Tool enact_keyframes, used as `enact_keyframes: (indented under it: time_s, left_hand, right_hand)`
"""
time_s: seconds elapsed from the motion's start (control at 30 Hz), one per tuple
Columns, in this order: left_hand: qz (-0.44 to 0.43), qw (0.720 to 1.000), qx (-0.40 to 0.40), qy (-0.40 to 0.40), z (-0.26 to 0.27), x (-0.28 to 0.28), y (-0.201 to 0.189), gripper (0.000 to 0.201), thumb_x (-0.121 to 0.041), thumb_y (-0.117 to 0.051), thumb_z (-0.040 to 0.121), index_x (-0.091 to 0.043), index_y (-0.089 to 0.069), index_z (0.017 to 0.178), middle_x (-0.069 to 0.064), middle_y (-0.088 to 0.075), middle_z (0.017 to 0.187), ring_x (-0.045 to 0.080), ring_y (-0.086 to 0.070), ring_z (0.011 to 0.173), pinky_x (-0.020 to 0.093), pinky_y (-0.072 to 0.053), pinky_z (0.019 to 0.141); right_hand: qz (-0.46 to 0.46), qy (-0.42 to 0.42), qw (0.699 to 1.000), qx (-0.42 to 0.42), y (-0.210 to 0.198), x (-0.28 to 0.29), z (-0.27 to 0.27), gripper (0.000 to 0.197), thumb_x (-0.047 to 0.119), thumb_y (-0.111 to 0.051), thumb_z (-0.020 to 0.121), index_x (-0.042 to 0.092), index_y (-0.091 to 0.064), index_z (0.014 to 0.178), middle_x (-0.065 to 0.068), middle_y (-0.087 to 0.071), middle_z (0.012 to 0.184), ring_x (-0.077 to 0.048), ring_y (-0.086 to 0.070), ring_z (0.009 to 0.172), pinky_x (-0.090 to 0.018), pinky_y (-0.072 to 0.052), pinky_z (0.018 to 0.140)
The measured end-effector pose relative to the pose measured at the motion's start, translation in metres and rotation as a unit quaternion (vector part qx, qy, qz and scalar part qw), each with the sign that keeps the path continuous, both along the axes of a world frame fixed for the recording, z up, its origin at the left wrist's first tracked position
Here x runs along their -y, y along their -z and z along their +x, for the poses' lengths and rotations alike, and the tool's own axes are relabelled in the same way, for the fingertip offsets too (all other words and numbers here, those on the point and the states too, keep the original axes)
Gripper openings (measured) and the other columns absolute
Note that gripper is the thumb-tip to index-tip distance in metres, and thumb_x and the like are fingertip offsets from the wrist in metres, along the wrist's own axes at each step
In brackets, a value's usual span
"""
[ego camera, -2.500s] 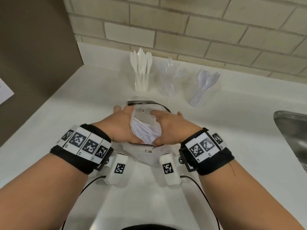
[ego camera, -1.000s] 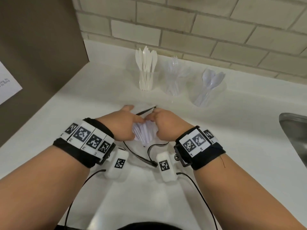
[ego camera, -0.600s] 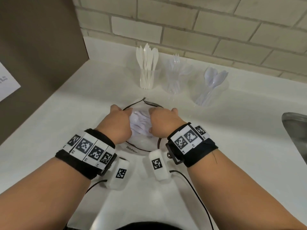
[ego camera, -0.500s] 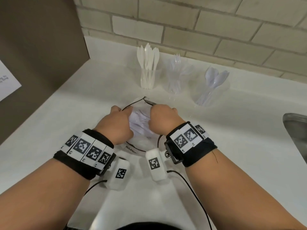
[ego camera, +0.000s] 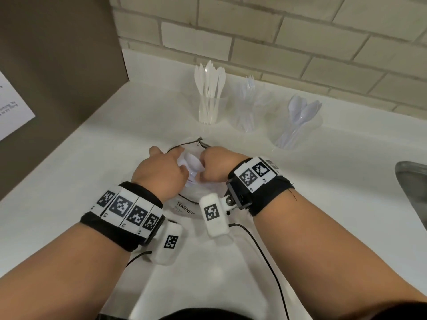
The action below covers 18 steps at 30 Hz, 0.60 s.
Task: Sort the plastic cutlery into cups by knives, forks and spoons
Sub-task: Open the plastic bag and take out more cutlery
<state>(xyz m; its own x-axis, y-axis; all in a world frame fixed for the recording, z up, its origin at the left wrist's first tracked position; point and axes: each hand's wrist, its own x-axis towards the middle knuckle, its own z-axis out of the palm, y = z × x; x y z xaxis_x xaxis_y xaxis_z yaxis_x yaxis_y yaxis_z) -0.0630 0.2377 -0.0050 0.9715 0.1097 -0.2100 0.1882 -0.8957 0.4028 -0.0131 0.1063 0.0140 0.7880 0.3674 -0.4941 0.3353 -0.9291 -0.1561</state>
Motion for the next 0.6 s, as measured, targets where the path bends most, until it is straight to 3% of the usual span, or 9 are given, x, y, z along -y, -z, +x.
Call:
enact_keyframes:
  time_s: [0.07, 0.13, 0.23, 0.3, 0.4, 0.47, 0.53, 0.6]
  left_hand:
    - [0.001, 1.000, -0.023, 0.007, 0.000, -0.001, -0.001, 0.058, -0.028, -0.050, 0.084, -0.035, -0.032, 0.139, 0.010, -0.037, 0.118, 0.027, -0.050, 0.075, 0.029, -0.039, 0.070]
    - [-0.011, 0.999, -0.038, 0.019, -0.002, -0.002, -0.001, 0.066, -0.021, -0.055, 0.082, -0.031, -0.029, 0.142, 0.010, -0.036, 0.121, 0.026, -0.051, 0.077, 0.029, -0.040, 0.070]
    - [-0.023, 0.998, -0.047, 0.034, -0.003, -0.002, 0.000, 0.075, -0.015, -0.058, 0.081, -0.028, -0.022, 0.145, 0.012, -0.033, 0.125, 0.026, -0.053, 0.076, 0.029, -0.042, 0.072]
    - [-0.028, 0.998, -0.049, 0.030, -0.003, -0.003, 0.001, 0.073, -0.013, -0.057, 0.080, -0.027, -0.024, 0.144, 0.013, -0.033, 0.124, 0.027, -0.057, 0.077, 0.029, -0.043, 0.072]
    - [-0.031, 0.998, -0.051, 0.022, -0.002, -0.002, 0.002, 0.072, -0.011, -0.057, 0.080, -0.026, -0.025, 0.142, 0.013, -0.032, 0.122, 0.023, -0.055, 0.070, 0.028, -0.042, 0.069]
    - [-0.033, 0.998, -0.049, 0.020, -0.001, 0.000, 0.003, 0.072, -0.012, -0.058, 0.079, -0.027, -0.025, 0.141, 0.012, -0.031, 0.121, 0.020, -0.053, 0.067, 0.027, -0.041, 0.068]
    - [-0.047, 0.998, -0.043, 0.027, 0.001, 0.001, 0.007, 0.068, -0.017, -0.058, 0.077, -0.030, -0.028, 0.137, 0.009, -0.032, 0.121, 0.019, -0.053, 0.077, 0.024, -0.041, 0.066]
    - [-0.057, 0.997, -0.032, 0.041, 0.002, 0.002, 0.011, 0.061, -0.026, -0.057, 0.077, -0.034, -0.031, 0.131, 0.005, -0.036, 0.123, 0.015, -0.048, 0.080, 0.018, -0.038, 0.059]
  right_hand:
    - [0.006, 0.006, 1.000, -0.009, 0.005, -0.002, 0.000, 0.022, 0.031, -0.066, 0.083, 0.013, -0.058, 0.094, -0.001, -0.057, 0.083, -0.022, -0.055, 0.083, -0.032, -0.049, 0.075]
    - [0.029, 0.023, 0.999, 0.001, 0.006, -0.006, -0.002, 0.019, 0.034, -0.065, 0.083, 0.020, -0.055, 0.093, 0.004, -0.050, 0.077, -0.022, -0.051, 0.084, -0.037, -0.047, 0.080]
    - [-0.035, 0.005, 0.999, 0.016, 0.000, -0.013, -0.002, 0.033, 0.035, -0.060, 0.088, 0.011, -0.058, 0.111, -0.003, -0.051, 0.091, -0.023, -0.049, 0.088, -0.038, -0.044, 0.085]
    - [-0.047, -0.003, 0.999, 0.002, -0.003, -0.017, 0.001, 0.038, 0.033, -0.063, 0.088, 0.005, -0.057, 0.113, -0.006, -0.055, 0.092, -0.024, -0.054, 0.088, -0.035, -0.048, 0.084]
    - [-0.046, 0.014, 0.999, -0.021, -0.004, -0.016, 0.004, 0.030, 0.034, -0.068, 0.085, 0.007, -0.054, 0.083, -0.003, -0.051, 0.073, -0.024, -0.055, 0.082, -0.031, -0.047, 0.075]
    - [-0.064, 0.026, 0.997, -0.032, -0.004, -0.016, 0.004, 0.040, 0.039, -0.063, 0.088, 0.007, -0.047, 0.072, -0.007, -0.051, 0.079, -0.025, -0.051, 0.085, -0.032, -0.044, 0.077]
    - [-0.039, 0.037, 0.998, -0.043, -0.002, -0.014, 0.004, 0.039, 0.043, -0.062, 0.088, 0.005, -0.054, 0.089, -0.008, -0.052, 0.093, -0.024, -0.050, 0.088, -0.033, -0.044, 0.081]
    - [0.049, 0.072, 0.994, -0.072, -0.002, -0.009, 0.005, 0.040, 0.038, -0.070, 0.082, 0.009, -0.058, 0.108, -0.005, -0.054, 0.096, -0.024, -0.051, 0.087, -0.034, -0.045, 0.079]
